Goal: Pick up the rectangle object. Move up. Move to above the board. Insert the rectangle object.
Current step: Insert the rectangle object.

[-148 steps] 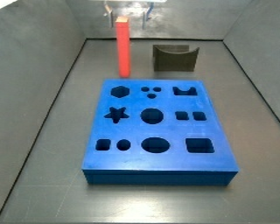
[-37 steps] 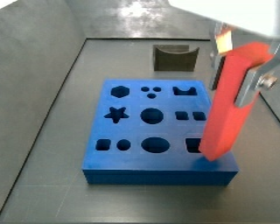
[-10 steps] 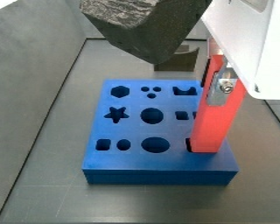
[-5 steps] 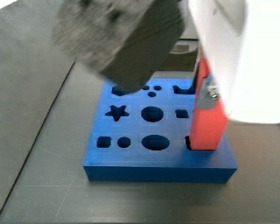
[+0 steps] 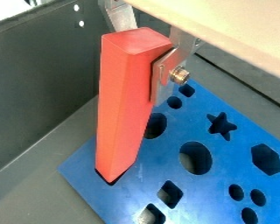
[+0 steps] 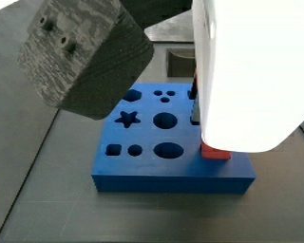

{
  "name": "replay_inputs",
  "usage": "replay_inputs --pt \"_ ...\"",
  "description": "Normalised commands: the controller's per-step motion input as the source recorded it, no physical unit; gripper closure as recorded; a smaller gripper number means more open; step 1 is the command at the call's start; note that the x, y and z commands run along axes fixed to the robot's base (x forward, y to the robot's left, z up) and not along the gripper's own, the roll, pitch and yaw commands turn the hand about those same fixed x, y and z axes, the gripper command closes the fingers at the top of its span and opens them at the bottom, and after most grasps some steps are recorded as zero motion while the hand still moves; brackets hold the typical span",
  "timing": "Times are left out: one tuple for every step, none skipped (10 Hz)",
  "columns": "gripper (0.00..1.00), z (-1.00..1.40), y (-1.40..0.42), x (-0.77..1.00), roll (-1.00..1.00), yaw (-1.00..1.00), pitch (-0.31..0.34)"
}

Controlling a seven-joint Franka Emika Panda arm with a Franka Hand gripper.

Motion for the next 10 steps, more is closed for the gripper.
replay_inputs --pt "1.00 0.00 0.00 0.00 0.04 0.00 0.000" --pt "1.00 0.00 0.00 0.00 0.04 0.00 0.000" --pt "1.00 -0.16 0.00 -0.02 0.36 0.00 0.129" --pt "1.00 -0.40 0.00 0.05 0.54 -0.04 0.517" --pt "1.00 -0.35 0.00 0.11 0.52 -0.05 0.609" --pt "1.00 -0.32 0.00 0.16 0.45 -0.05 0.677" --pt "1.00 -0.32 0.00 0.24 0.47 0.00 0.663" --pt "1.00 -0.29 -0.04 0.34 0.56 -0.01 0.683" --pt "1.00 -0.30 -0.07 0.47 0.51 -0.02 0.743" --pt "1.00 -0.33 -0.04 0.52 0.42 -0.10 0.763"
